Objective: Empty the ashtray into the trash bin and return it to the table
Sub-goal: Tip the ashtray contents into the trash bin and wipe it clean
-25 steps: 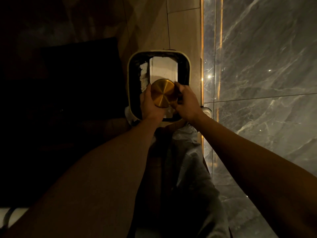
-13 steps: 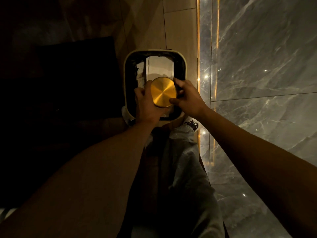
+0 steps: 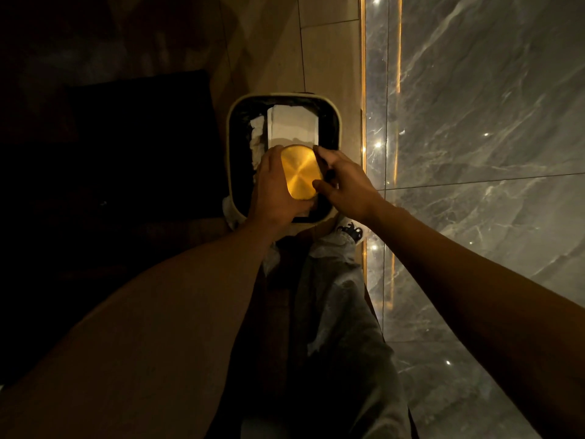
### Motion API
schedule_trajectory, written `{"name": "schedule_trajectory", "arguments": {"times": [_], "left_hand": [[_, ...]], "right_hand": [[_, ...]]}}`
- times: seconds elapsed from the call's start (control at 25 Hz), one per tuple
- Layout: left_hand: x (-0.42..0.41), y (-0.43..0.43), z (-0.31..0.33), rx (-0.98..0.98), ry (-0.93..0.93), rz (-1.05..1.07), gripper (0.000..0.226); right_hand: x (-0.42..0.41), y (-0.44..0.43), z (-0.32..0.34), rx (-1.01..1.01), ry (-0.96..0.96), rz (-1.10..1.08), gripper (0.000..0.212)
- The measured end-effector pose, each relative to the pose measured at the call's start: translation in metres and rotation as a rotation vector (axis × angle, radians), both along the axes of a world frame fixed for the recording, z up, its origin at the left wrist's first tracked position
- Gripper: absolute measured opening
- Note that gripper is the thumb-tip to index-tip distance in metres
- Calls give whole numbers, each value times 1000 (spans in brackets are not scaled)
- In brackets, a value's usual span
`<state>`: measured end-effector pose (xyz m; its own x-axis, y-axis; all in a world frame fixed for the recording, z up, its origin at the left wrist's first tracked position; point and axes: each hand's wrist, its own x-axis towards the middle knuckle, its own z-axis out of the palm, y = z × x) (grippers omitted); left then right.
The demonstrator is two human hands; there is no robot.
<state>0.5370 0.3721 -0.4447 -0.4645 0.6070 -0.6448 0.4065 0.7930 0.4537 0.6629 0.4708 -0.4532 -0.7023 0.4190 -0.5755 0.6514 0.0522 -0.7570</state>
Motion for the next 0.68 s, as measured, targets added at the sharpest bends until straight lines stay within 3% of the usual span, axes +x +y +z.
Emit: {"name": "schedule_trajectory", "arguments": {"times": [0.28,0.4,0.52,0.68], "left_hand": [[-2,10,6,-6,-7,99,113],[-2,15,8,42,-35,70,109],[1,11,9,52,-29,89,99],[1,6,9,23,-30,124,101]], "right_hand": [[4,15,2,460,122,369,54],[-1,17,-5,496,104,449,53],[-3,21,-12,506,92,684,56],[-15,25,-2,525,148,540,56]]}}
